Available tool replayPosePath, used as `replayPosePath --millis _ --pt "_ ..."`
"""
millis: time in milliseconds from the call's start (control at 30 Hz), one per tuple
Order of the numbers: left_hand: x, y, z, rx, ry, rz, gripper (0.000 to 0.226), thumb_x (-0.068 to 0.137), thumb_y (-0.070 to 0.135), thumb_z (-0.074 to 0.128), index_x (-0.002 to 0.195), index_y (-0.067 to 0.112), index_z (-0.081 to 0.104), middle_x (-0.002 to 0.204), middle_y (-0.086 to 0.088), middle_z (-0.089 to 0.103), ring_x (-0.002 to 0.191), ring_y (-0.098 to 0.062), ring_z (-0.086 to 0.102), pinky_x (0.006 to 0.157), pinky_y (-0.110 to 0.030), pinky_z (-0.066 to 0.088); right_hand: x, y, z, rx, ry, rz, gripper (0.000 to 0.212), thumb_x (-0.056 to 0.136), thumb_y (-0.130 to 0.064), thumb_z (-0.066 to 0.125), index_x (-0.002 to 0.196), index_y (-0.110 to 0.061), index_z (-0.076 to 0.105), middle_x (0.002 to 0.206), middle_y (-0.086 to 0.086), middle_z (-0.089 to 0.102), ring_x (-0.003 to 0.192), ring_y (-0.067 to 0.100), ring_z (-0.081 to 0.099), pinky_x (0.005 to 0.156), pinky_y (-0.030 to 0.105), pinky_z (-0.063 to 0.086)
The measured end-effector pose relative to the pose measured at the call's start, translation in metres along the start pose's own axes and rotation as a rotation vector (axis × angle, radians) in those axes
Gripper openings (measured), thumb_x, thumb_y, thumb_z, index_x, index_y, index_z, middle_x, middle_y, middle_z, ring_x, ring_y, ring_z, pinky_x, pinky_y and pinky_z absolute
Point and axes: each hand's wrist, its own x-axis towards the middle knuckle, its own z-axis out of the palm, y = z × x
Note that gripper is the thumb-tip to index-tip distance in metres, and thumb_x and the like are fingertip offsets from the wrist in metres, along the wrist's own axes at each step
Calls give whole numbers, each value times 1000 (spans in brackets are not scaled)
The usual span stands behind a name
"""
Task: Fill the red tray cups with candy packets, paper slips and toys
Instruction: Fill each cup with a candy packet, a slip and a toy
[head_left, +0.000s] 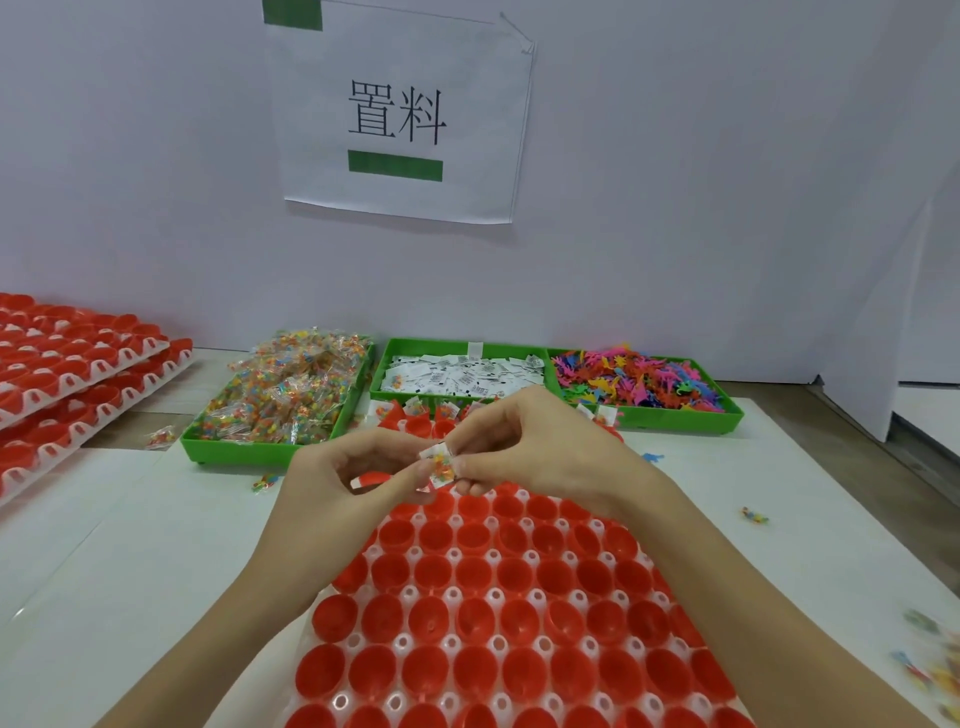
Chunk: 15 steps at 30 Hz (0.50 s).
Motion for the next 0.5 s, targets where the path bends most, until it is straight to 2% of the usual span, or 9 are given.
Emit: replayPosePath --millis 100,167,267,367,433,500 --pt "1 -1 0 13 18 -7 9 83 21 82 93 22 81 92 -3 78 84 -21 76 74 -40 65 -1 -3 -6 28 15 -4 14 95 -13 71 107 -12 78 86 10 79 84 24 77 79 26 62" --pt "0 -2 -1 12 23 -12 9 84 23 81 93 22 79 92 -3 78 83 -22 77 80 -38 63 -1 -1 -16 20 59 -2 15 98 -9 65 107 -9 77 89 10 79 87 24 77 77 25 62" --pt "0 -2 -2 -2 7 -11 6 87 20 78 92 22 77 91 -3 78 86 -23 76 84 -29 60 8 18 -45 -58 277 40 16 99 -8 62 104 -5 77 89 8 79 82 19 76 70 22 60" --pt "1 -2 -1 -8 9 -6 8 88 13 77 90 21 77 90 -4 78 86 -21 76 83 -24 59 21 54 -83 -17 545 161 18 100 -7 61 107 2 74 92 15 76 70 14 69 61 17 55" --pt "0 -1 -1 -25 13 1 10 88 11 76 90 21 77 89 -5 78 85 -22 76 81 -24 60 28 83 -109 -29 707 257 20 100 -8 61 110 5 73 92 17 75 73 17 68 68 24 58" --pt "1 0 -2 -45 22 6 10 89 10 76 90 20 77 88 -6 78 83 -24 77 78 -25 61 33 111 -133 -155 833 337 20 100 -10 62 109 4 74 92 16 76 82 24 71 85 38 60"
